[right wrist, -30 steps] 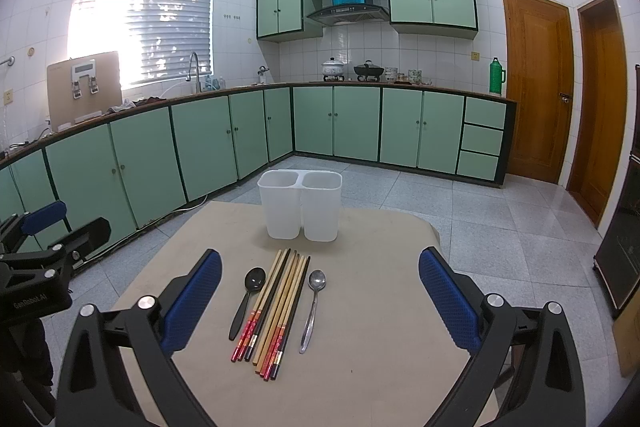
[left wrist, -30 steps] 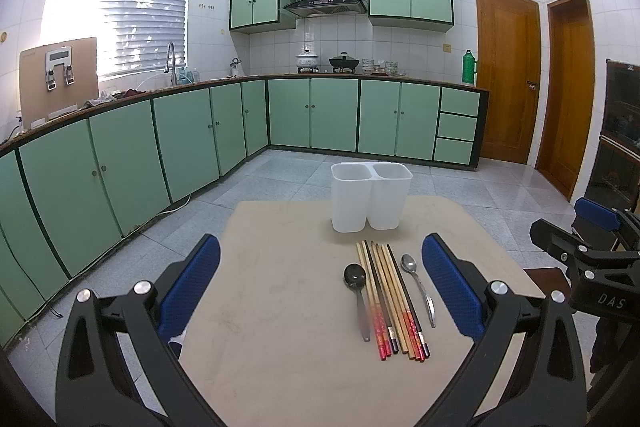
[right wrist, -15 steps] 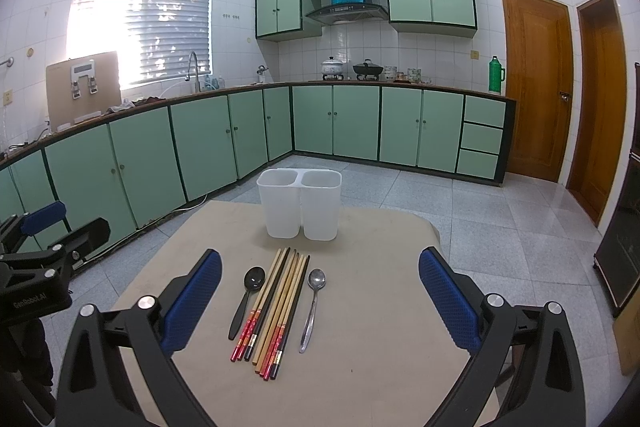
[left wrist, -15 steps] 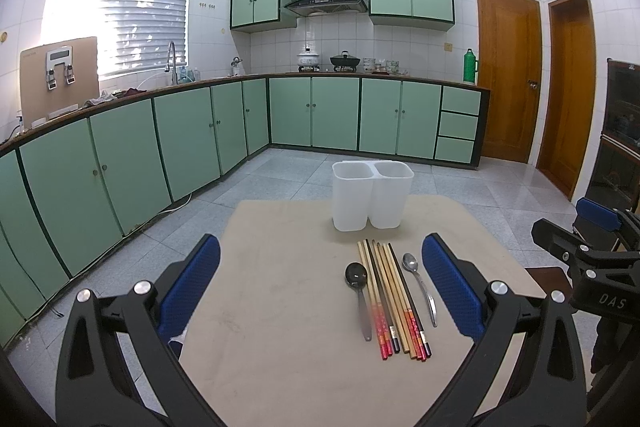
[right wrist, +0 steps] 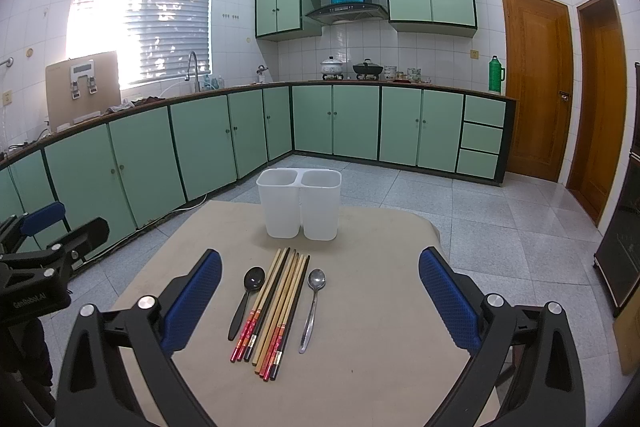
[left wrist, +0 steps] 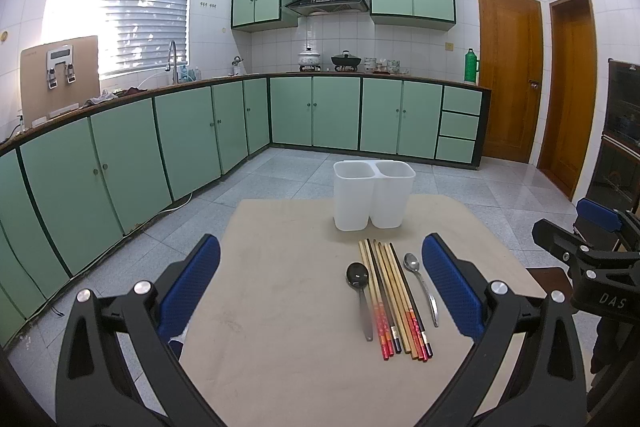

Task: Organize utensils

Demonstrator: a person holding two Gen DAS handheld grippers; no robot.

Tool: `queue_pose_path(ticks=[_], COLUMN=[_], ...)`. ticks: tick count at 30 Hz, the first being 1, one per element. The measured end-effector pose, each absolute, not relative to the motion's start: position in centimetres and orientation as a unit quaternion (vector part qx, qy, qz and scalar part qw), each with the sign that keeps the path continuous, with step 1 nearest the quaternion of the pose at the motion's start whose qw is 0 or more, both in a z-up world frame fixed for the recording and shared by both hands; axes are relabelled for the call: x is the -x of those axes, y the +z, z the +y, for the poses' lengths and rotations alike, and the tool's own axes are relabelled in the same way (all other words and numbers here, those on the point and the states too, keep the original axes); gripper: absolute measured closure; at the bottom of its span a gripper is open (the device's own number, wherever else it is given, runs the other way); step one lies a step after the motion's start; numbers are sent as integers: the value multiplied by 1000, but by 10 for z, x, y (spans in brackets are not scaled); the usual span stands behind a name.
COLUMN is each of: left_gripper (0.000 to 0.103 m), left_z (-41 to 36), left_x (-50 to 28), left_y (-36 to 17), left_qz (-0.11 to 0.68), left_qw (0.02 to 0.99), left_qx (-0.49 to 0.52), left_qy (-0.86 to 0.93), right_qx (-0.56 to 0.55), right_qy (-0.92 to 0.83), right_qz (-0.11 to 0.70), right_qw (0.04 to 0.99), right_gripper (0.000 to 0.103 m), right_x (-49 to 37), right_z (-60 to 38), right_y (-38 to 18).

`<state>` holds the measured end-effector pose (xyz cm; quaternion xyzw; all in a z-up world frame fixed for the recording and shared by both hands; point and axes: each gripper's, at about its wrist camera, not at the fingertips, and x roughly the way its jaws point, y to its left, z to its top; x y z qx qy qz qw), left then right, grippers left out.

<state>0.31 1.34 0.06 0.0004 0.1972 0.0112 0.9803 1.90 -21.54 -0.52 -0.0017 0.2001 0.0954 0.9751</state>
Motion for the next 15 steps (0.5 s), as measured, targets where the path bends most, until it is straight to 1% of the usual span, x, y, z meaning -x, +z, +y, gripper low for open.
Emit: queue_pose_path(ticks=[10,15], left_gripper=[5,5], left_z=[18,21], left_x=[-10,-29], left_y=[-4,-16], left_qz=[202,221], left_qw=[979,975], left_qx=[-1,-3], left_qy=[14,19], right_qx=[6,10], right_qy=[96,94], right_qz=[207,223], right_qw=[974,970], right_gripper=[6,6], right_x=[-26,-45], right_z=[-211,-210], right_y=[-11,-21])
